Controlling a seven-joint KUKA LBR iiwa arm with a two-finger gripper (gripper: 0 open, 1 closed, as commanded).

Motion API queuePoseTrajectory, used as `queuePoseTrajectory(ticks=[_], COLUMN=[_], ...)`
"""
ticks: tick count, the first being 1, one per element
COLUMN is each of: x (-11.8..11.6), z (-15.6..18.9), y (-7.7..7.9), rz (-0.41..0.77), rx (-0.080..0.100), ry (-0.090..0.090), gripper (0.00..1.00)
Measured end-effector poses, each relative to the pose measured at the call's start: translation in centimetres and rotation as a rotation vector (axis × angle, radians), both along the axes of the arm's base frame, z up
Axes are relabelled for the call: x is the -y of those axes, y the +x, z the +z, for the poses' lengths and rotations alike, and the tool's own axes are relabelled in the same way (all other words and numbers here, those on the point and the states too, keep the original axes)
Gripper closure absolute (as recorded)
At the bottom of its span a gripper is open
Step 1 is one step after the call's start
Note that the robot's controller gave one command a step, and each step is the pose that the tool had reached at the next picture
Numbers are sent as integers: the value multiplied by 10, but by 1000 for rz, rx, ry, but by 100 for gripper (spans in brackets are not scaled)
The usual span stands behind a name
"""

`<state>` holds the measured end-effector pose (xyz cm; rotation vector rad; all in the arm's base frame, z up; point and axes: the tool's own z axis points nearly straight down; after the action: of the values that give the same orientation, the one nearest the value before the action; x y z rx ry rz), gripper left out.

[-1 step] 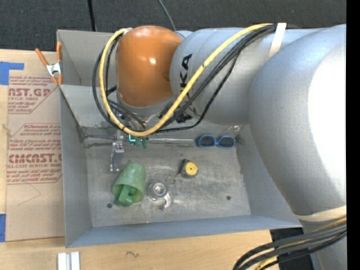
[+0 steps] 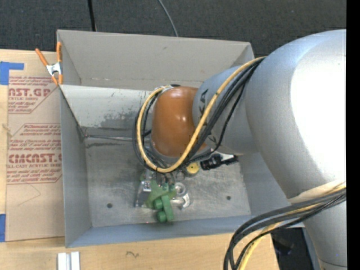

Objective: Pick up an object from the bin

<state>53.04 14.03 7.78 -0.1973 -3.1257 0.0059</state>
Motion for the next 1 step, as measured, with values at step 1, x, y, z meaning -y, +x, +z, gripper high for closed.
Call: queuePoseTrajectory(ticks=[1], x=[42], z=[-4], y=[-8], rz=[39], rx=[19], ry=[11], gripper=[0])
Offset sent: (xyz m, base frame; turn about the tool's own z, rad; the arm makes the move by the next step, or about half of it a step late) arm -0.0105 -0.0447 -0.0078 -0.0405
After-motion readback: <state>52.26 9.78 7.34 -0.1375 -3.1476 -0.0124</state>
